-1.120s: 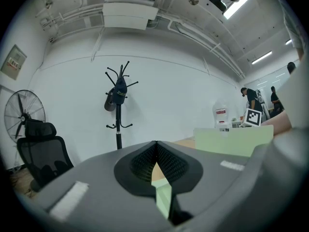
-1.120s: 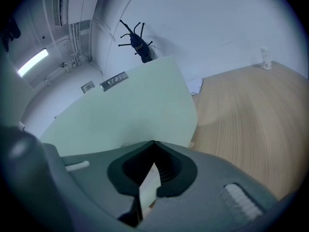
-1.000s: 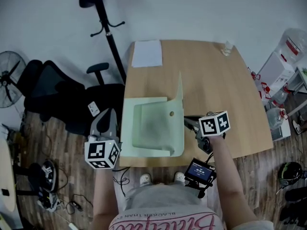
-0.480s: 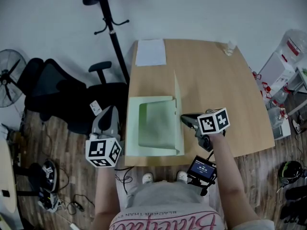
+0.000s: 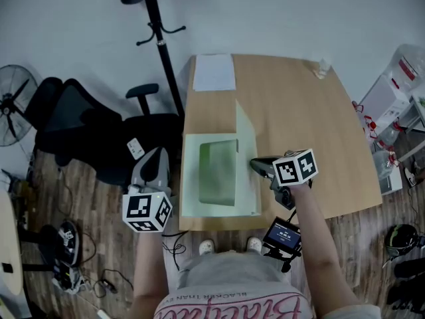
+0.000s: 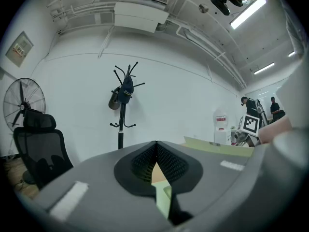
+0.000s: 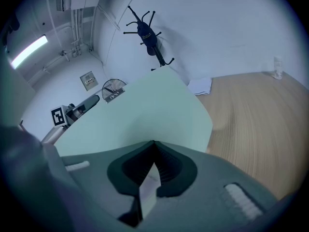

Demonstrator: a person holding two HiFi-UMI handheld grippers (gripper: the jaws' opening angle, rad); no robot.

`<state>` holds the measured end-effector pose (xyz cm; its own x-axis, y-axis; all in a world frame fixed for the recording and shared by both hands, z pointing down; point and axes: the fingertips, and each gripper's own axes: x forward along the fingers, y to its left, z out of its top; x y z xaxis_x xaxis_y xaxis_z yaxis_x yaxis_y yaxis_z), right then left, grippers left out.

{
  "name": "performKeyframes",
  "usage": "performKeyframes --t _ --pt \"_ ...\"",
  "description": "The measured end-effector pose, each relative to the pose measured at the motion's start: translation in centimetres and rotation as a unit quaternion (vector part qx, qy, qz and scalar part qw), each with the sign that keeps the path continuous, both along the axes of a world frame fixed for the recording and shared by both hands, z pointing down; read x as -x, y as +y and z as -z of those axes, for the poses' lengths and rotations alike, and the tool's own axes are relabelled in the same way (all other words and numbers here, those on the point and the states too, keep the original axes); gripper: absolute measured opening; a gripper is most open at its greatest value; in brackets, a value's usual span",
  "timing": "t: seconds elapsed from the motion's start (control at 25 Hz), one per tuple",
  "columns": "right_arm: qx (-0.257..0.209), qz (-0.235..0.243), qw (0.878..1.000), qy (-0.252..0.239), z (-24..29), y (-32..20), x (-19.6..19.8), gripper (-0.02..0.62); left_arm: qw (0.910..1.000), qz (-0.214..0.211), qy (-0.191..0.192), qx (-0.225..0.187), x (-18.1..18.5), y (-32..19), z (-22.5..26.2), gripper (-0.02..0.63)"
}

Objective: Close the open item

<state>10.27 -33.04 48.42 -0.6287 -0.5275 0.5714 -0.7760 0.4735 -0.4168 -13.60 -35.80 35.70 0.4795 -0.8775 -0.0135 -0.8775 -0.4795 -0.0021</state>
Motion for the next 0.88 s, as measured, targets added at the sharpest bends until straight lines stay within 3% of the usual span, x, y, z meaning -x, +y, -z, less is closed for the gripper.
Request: performKeyframes --t 0.88 --pt "0.018 0.015 0.998 0.051 -2.4 -0.9 5.4 0.003 0.9999 0.0 0.01 0.012 3.1 -0.6 -1.3 0.014"
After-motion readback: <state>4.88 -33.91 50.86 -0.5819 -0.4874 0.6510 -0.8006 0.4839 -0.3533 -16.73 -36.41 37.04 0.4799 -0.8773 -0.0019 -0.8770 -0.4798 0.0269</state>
